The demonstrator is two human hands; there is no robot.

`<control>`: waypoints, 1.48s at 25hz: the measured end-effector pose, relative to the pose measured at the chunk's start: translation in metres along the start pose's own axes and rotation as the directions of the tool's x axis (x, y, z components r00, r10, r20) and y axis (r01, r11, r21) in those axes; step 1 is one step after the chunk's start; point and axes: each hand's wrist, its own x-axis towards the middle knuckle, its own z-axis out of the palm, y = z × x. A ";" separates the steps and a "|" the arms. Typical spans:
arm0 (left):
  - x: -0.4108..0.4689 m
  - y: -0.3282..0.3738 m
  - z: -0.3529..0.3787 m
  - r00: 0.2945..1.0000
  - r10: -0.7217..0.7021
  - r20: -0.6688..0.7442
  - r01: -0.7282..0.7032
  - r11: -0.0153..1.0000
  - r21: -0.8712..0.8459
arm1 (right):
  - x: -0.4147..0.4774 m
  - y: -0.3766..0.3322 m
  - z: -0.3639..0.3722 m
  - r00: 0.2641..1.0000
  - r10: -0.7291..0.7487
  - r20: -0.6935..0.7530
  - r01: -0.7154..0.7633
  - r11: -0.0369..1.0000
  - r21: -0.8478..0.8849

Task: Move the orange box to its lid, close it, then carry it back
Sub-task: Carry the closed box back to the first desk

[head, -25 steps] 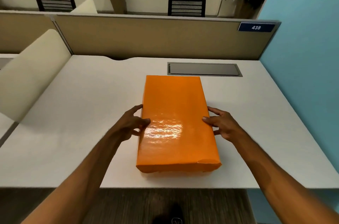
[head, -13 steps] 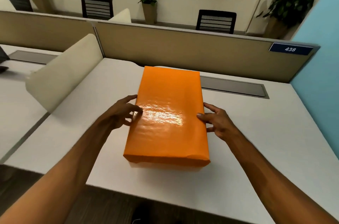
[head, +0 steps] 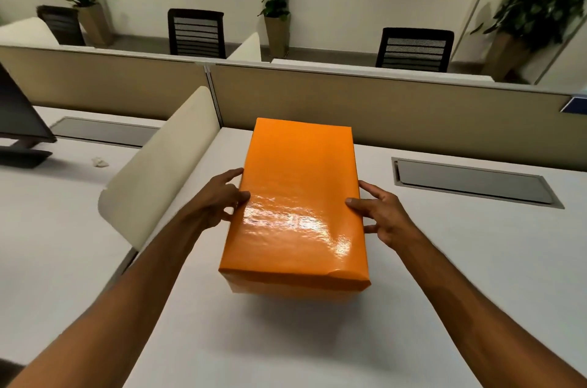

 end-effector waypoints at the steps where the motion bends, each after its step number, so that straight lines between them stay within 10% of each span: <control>1: 0.015 0.002 -0.017 1.000 -0.012 0.003 0.012 1.000 -0.007 | 0.012 -0.004 0.018 1.000 0.005 -0.006 -0.005 1.000 0.000; 16: 0.202 0.030 -0.152 0.995 -0.095 -0.015 0.096 0.995 0.041 | 0.171 -0.030 0.196 0.998 0.046 -0.042 -0.046 0.999 0.023; 37: 0.258 0.041 -0.165 0.991 0.033 -0.131 0.008 0.955 0.297 | 0.224 -0.046 0.233 0.999 -0.038 -0.010 0.035 0.968 -0.249</control>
